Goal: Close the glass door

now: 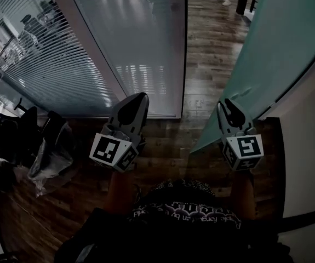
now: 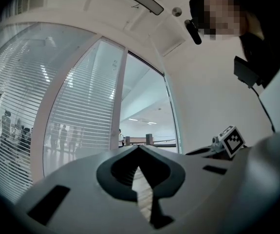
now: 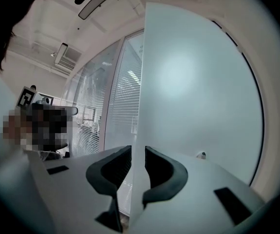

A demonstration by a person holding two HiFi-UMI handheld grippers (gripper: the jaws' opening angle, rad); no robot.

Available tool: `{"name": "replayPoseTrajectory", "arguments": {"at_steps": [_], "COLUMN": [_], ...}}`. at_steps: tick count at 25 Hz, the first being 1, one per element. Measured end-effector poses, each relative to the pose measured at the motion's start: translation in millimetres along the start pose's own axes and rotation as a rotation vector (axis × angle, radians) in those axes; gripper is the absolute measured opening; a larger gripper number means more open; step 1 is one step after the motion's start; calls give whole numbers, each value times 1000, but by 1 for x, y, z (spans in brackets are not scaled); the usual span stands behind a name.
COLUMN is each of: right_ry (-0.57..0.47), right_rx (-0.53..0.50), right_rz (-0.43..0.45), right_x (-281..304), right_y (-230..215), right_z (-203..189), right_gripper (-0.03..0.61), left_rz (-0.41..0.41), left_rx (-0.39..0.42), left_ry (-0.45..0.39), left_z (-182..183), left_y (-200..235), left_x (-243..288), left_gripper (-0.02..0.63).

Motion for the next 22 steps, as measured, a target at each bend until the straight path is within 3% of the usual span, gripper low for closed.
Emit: {"name": "replayPoseTrajectory", "arguments": {"at_steps": [13, 18, 22], "right_ry": [3, -13, -25], "right_rx": [8, 16, -19], "right_rz": [-4, 40, 98], "right_x": [49, 70, 84], "right_y": [-8, -14, -14], "right_z": [14, 18, 22], "right_gripper": [75, 75, 75], "left_rz": [3, 42, 21], "left_rx": [-24, -33, -56], "left_ry": [-17, 7, -20], "left_z": [1, -3, -4], "left_y": [22, 36, 44], "left_x": [16, 31, 47], "left_gripper": [2, 2, 2]}}
Point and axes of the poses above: the fingertips, and each gripper's own axes: x forward along the fingers, y to its left, z out of its top, the point moved 5 cm from there along -x, backward along the fingers, and after that the axes turned 9 degrees about y, right-handed, at the moved point
